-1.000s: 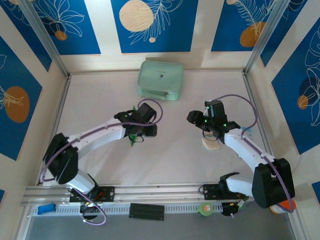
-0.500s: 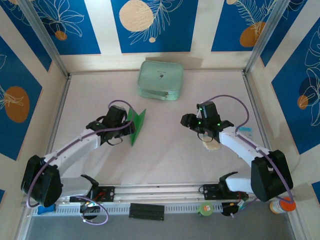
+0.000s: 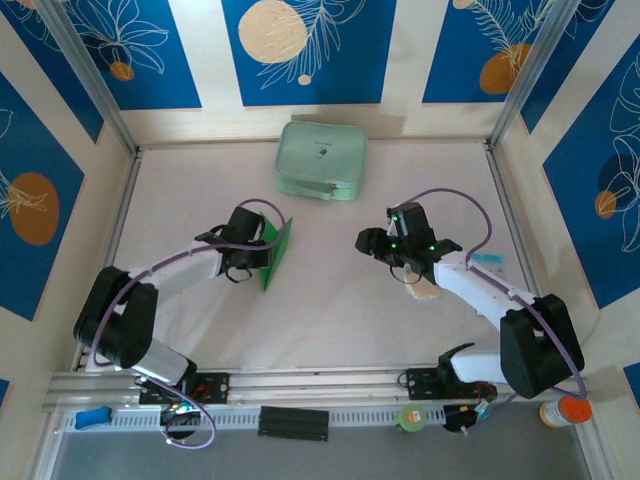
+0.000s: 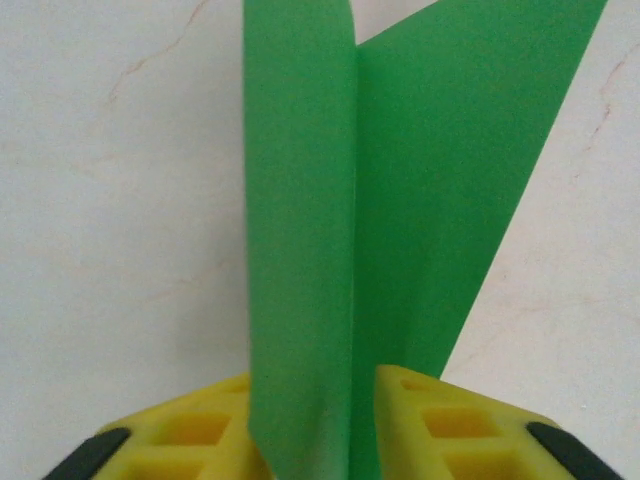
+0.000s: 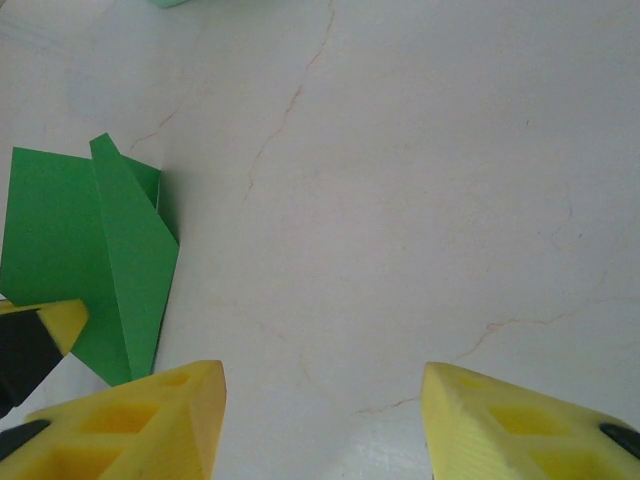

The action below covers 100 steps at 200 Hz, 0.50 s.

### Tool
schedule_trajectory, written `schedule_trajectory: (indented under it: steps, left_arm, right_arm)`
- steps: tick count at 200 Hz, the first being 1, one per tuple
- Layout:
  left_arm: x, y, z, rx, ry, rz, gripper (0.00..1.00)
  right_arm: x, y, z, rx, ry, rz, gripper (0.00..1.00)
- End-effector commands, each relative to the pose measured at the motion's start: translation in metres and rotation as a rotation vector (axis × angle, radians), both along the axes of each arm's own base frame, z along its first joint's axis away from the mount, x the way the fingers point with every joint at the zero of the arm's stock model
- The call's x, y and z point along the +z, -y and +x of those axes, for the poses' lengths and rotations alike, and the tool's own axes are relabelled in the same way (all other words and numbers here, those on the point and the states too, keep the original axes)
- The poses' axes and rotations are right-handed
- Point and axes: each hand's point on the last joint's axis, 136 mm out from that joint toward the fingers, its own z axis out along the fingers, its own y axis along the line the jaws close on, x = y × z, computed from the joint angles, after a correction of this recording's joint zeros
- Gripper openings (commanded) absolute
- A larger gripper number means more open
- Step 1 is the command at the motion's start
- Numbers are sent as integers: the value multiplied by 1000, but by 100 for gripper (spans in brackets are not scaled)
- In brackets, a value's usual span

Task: Fold a paper plane with a square sheet of paper (pick it up from the middle)
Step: Turn over the paper at the center of the table.

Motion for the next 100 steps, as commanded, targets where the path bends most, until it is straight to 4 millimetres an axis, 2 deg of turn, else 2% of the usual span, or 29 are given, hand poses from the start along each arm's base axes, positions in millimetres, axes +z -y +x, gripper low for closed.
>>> schedule_trajectory:
  steps: [1,18,35,67,100]
  left_arm:
    - [14,6,16,-53,54,14,20]
    - [25,5,17,-66,76,48,10]
    - [36,9,15,-85,101,107,5]
    - [49,17,10,-114,141,296,4]
    - [45,28,6,-134,158,470,4]
  right_arm:
    - [13,-4,5,2,26,13,54]
    - [14,-3,6,-1,28,12,54]
    - [15,-2,6,-5,29,9,54]
    - [16,1,8,-26,35,9,54]
    - [17,13,8,-84,43,14,54]
